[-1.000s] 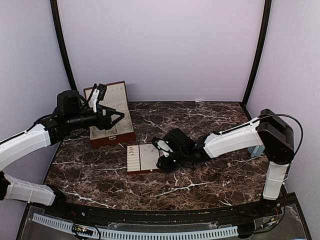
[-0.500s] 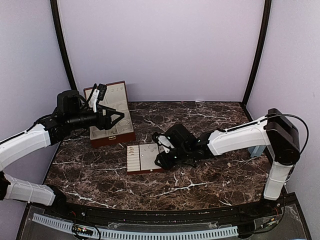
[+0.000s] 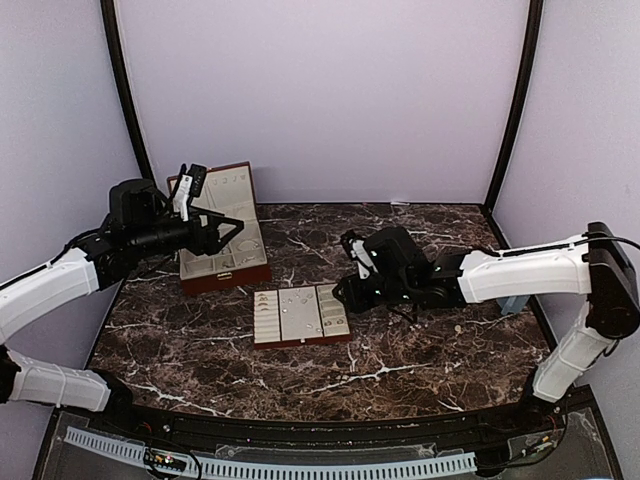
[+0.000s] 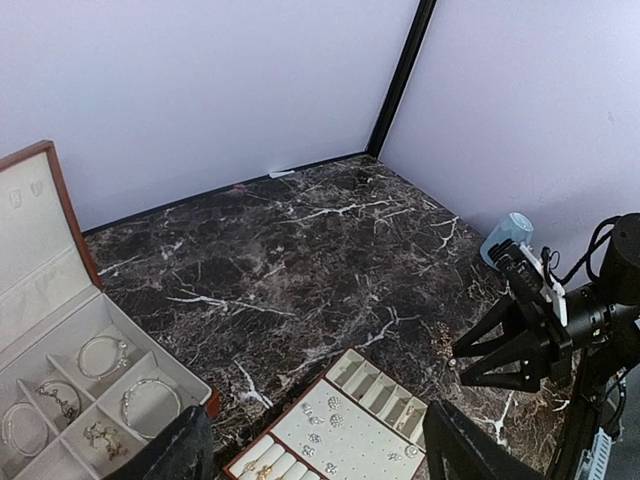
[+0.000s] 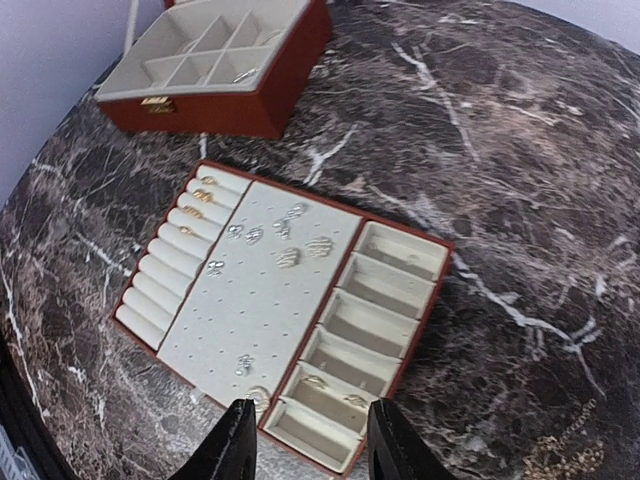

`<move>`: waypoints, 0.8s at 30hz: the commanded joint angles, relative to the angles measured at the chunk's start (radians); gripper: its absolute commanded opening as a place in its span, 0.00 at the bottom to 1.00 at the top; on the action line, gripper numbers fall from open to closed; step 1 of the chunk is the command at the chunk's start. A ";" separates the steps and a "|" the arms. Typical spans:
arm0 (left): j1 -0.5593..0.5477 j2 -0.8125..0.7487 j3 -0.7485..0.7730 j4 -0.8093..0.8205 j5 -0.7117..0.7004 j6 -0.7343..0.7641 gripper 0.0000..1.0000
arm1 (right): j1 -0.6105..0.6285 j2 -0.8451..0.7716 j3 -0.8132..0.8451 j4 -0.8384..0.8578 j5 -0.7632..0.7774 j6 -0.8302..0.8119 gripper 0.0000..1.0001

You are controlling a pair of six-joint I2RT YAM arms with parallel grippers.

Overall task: Organize the mixed jewelry
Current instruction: Pick up the earring from the center of the board.

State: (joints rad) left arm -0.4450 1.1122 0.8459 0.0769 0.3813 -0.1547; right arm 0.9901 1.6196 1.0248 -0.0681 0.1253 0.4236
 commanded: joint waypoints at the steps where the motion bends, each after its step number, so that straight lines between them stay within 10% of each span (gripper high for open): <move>1: 0.052 -0.012 -0.018 0.030 0.011 -0.038 0.76 | -0.059 -0.082 -0.081 -0.012 0.080 0.086 0.38; 24: 0.102 0.025 -0.027 0.038 0.011 -0.064 0.75 | -0.283 -0.047 -0.261 0.000 -0.159 0.037 0.34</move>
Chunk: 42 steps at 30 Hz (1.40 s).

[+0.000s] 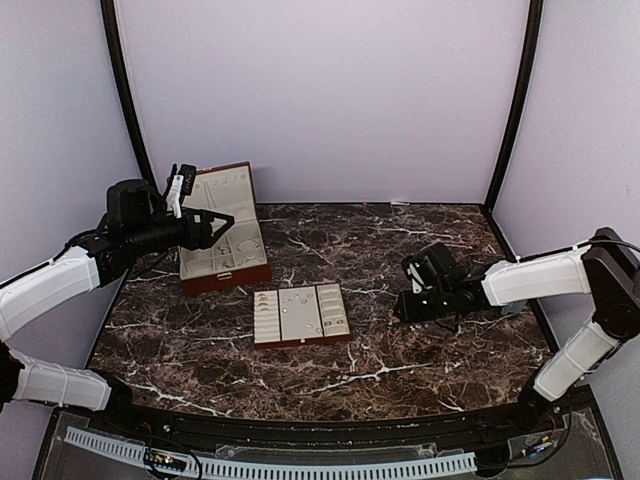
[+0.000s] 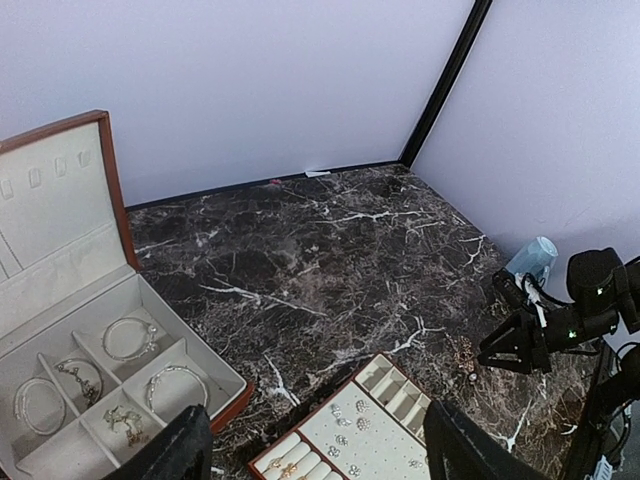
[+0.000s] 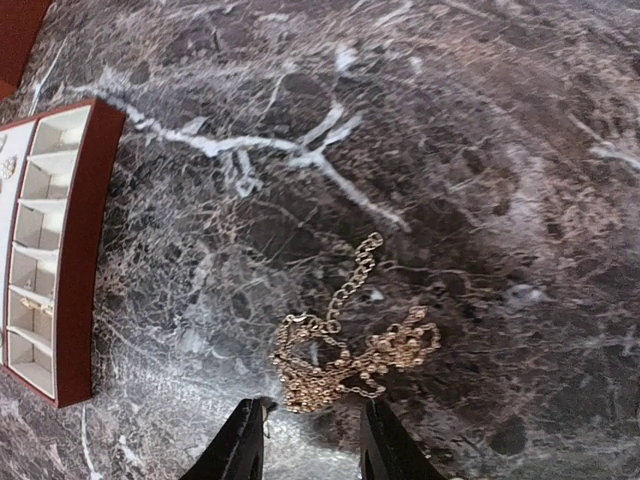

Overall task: Organize the mixed jewelry
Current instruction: Pick up the earring from the center of the board.

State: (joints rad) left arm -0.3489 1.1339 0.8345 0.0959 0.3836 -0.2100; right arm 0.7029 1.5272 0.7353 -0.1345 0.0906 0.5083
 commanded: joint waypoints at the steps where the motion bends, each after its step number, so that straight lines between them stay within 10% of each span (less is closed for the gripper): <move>1: 0.005 0.004 -0.015 0.019 0.009 -0.009 0.76 | 0.004 0.058 0.035 0.063 -0.126 -0.051 0.34; 42: 0.005 0.015 -0.018 0.031 0.042 -0.033 0.76 | 0.102 0.166 0.163 -0.139 0.020 -0.171 0.25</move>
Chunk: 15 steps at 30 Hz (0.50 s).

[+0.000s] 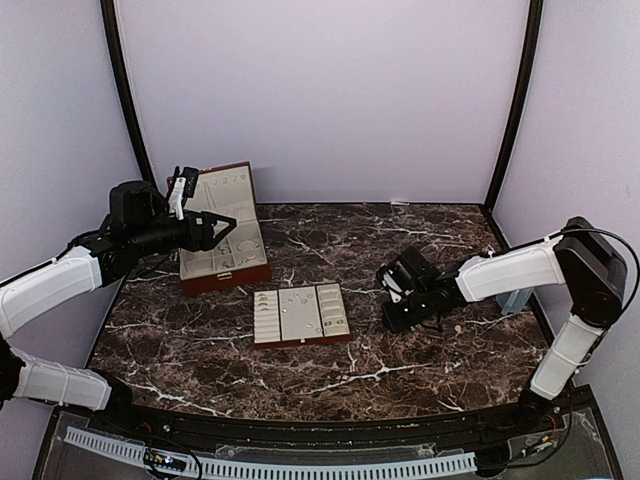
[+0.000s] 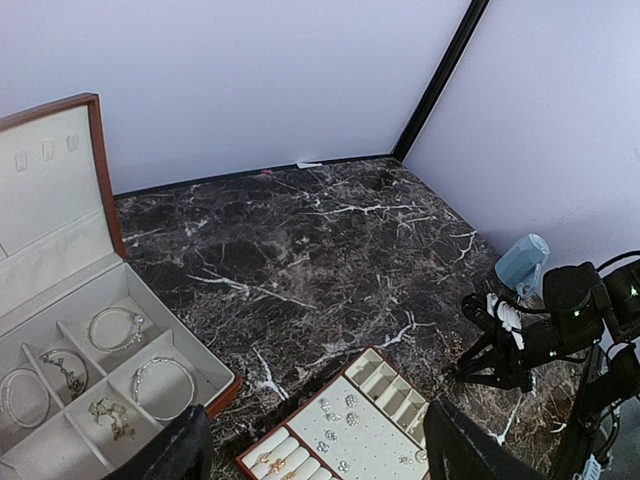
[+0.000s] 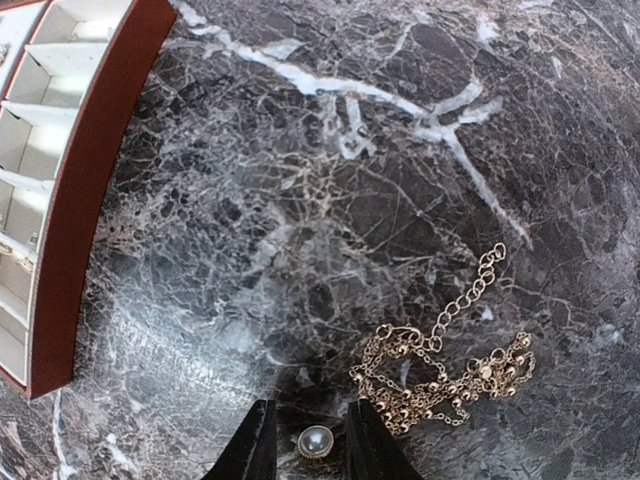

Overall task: Organize the mixed jewelry
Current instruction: Pick up the earring from the center of the board.

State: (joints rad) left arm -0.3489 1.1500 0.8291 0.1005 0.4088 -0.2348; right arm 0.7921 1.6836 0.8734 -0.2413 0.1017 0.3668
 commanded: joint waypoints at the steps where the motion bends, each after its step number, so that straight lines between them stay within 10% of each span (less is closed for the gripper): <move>1: 0.005 -0.001 -0.013 0.027 0.017 -0.008 0.76 | 0.015 0.011 0.027 -0.036 0.007 -0.033 0.25; 15: 0.005 0.002 -0.013 0.030 0.023 -0.011 0.76 | 0.025 0.029 0.053 -0.079 0.029 -0.068 0.20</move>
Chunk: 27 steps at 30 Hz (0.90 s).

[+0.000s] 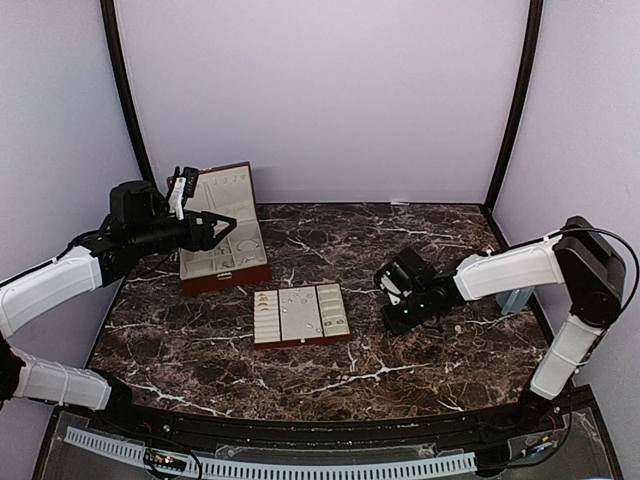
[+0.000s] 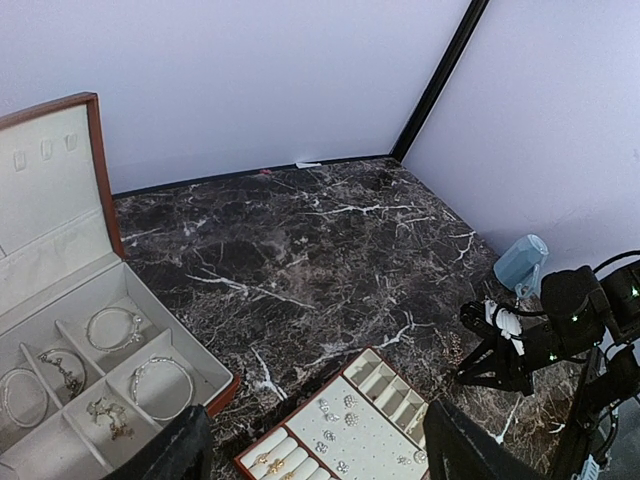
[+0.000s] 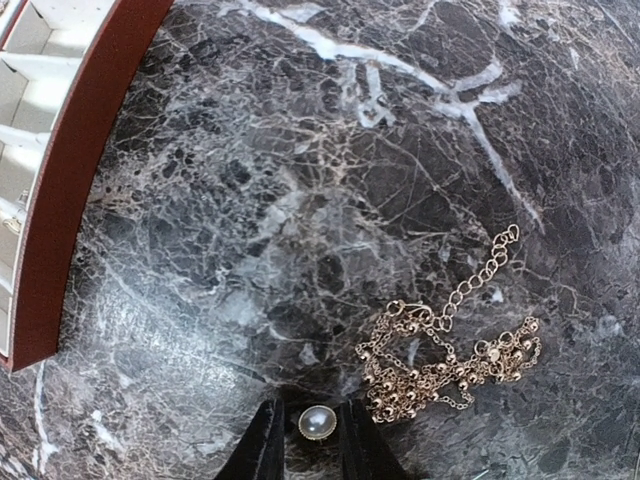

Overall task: Organize the mixed jewelry
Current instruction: Pick up the earring from the center of the board.

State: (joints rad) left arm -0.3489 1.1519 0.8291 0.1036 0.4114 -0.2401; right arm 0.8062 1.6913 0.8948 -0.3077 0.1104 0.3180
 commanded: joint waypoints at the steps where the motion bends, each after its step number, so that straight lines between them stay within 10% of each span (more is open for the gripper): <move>1: 0.005 0.000 -0.013 0.027 0.020 -0.005 0.76 | 0.011 0.026 0.036 -0.013 0.019 -0.024 0.19; 27: 0.005 0.004 -0.012 0.028 0.030 -0.010 0.76 | 0.013 0.041 0.053 -0.058 0.029 -0.055 0.17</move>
State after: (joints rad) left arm -0.3489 1.1587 0.8291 0.1036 0.4294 -0.2447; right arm 0.8104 1.7317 0.9424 -0.3305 0.1322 0.2680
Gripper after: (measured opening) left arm 0.757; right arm 0.167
